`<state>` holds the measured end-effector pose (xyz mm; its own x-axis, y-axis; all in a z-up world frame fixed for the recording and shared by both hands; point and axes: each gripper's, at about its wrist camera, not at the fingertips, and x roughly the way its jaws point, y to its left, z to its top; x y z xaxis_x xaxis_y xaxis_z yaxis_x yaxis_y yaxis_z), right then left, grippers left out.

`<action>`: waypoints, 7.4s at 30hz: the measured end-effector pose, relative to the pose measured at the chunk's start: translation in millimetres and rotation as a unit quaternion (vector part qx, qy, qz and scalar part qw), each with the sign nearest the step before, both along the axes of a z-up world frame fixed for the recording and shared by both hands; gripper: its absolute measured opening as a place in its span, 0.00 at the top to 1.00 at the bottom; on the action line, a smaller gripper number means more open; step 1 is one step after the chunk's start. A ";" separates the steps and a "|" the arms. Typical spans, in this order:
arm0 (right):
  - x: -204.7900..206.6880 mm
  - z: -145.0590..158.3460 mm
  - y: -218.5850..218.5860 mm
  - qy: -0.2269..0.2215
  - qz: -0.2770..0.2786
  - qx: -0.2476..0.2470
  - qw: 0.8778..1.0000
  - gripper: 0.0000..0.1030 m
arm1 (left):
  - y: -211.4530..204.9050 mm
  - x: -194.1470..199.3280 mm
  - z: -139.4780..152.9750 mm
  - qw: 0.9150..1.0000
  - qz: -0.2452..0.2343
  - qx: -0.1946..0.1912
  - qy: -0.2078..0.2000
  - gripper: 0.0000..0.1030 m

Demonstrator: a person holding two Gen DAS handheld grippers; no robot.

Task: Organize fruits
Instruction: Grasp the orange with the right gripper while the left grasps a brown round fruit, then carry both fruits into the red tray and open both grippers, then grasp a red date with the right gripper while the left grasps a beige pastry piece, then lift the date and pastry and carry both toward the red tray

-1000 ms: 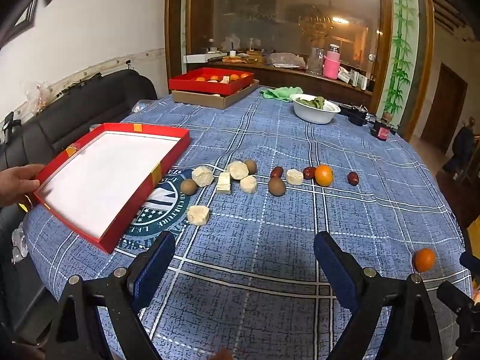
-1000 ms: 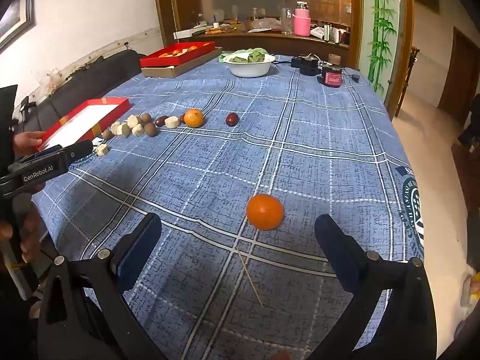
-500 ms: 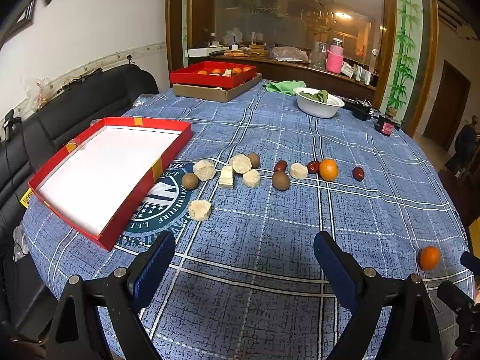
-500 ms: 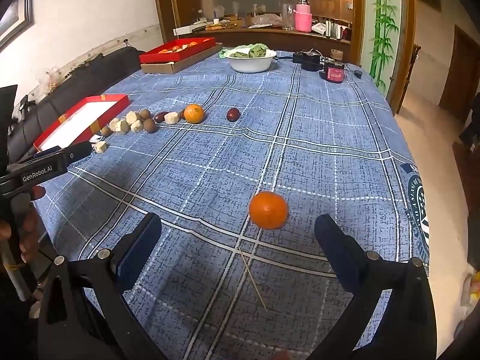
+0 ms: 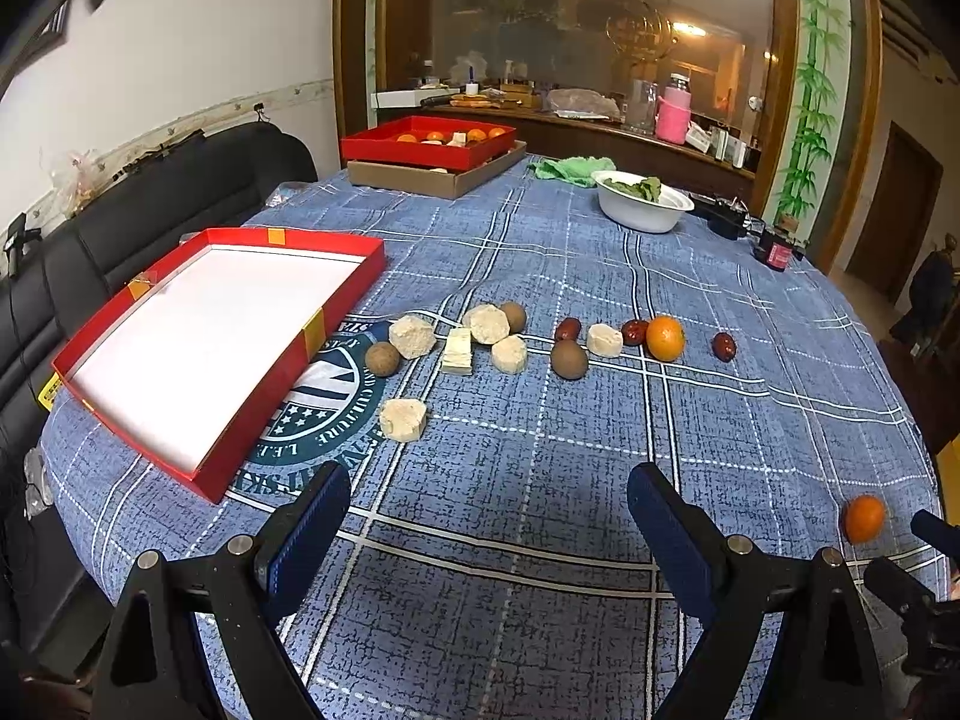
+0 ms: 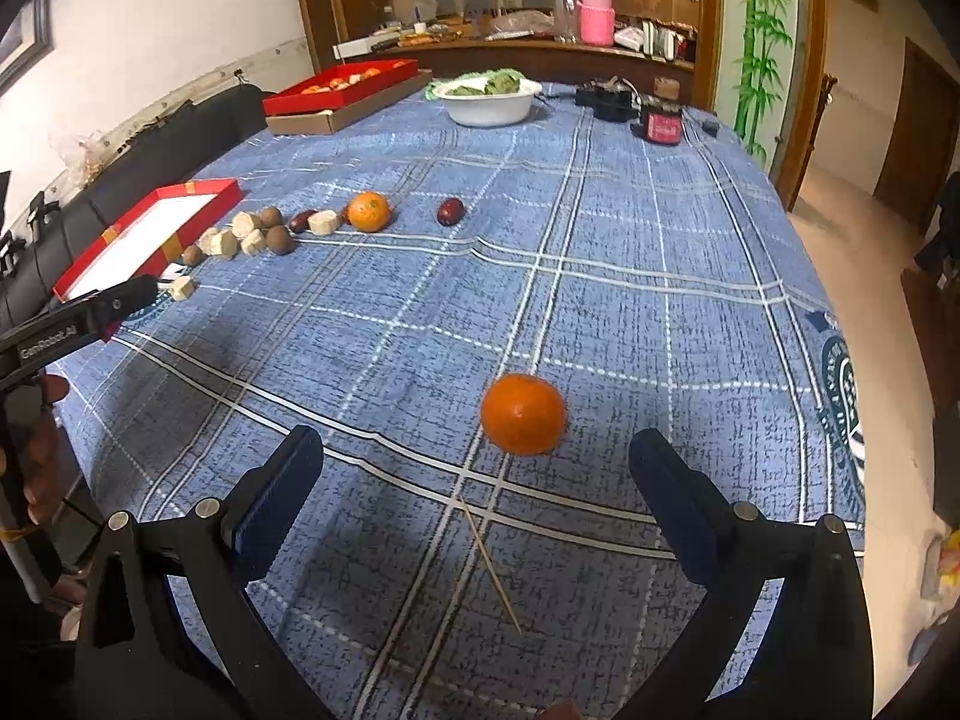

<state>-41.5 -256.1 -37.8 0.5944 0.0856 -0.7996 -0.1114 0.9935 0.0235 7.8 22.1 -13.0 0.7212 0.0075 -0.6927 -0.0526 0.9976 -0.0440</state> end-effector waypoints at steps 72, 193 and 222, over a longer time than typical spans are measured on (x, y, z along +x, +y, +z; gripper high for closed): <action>29.7 10.3 84.6 -0.002 0.093 0.000 0.996 0.68 | 29.9 31.3 -13.3 0.997 0.039 -0.024 0.054 0.77; 193.3 -45.1 50.0 0.026 0.054 -0.007 0.998 0.81 | 43.4 75.3 -49.7 0.994 0.072 0.025 0.080 0.77; 88.6 -17.0 77.0 0.007 0.085 -0.017 0.996 0.81 | 34.1 25.4 -37.9 0.998 0.044 -0.016 0.051 0.77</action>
<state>47.1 -179.1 -54.8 0.5629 0.1569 -0.8115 -0.2784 0.9604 -0.0075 33.2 56.2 -50.9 0.6437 0.0455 -0.7639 -0.1464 0.9871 -0.0646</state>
